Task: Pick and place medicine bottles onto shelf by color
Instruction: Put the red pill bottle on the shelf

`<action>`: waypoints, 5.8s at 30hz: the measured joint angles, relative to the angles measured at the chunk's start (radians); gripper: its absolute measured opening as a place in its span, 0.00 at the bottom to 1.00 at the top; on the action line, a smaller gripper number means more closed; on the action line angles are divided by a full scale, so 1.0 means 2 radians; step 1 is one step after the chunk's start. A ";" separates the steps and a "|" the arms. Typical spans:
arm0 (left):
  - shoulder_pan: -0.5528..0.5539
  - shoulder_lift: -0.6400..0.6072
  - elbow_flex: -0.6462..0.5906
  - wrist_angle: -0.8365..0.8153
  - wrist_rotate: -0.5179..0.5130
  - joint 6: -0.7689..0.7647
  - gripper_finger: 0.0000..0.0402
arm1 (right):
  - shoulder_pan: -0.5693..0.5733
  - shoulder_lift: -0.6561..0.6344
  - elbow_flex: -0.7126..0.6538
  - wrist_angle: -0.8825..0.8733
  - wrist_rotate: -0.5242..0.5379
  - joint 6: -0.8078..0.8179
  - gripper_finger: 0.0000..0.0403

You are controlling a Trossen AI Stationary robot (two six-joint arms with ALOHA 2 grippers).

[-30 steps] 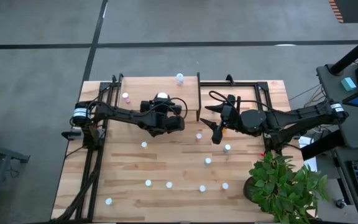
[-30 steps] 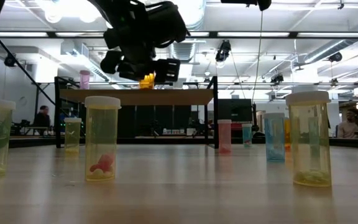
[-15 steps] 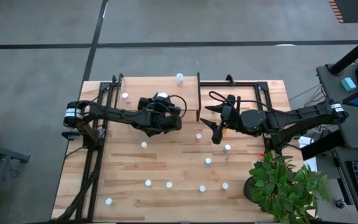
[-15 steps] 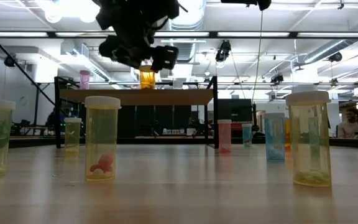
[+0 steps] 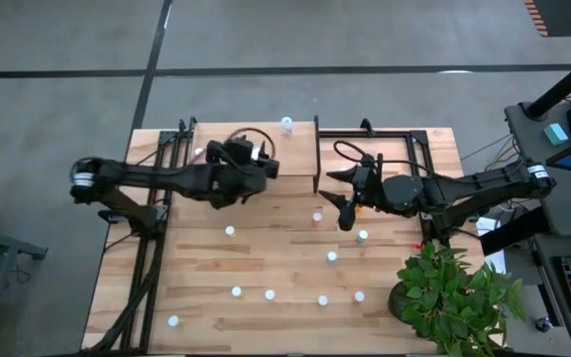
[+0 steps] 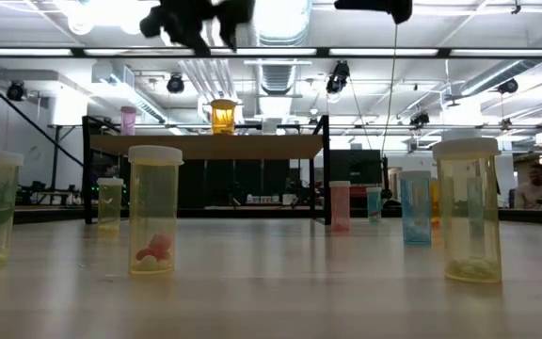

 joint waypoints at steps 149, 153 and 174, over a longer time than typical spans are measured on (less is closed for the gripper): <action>-0.271 -0.240 -0.104 0.147 0.196 0.052 0.58 | -0.268 0.503 0.674 -0.647 -0.094 0.052 0.27; -0.271 -0.240 -0.104 0.156 0.196 0.052 0.58 | -0.268 0.503 0.674 -0.646 -0.094 0.053 0.27; -0.271 -0.240 -0.104 0.167 0.196 0.055 0.58 | -0.268 0.520 0.674 -0.632 -0.129 0.057 0.34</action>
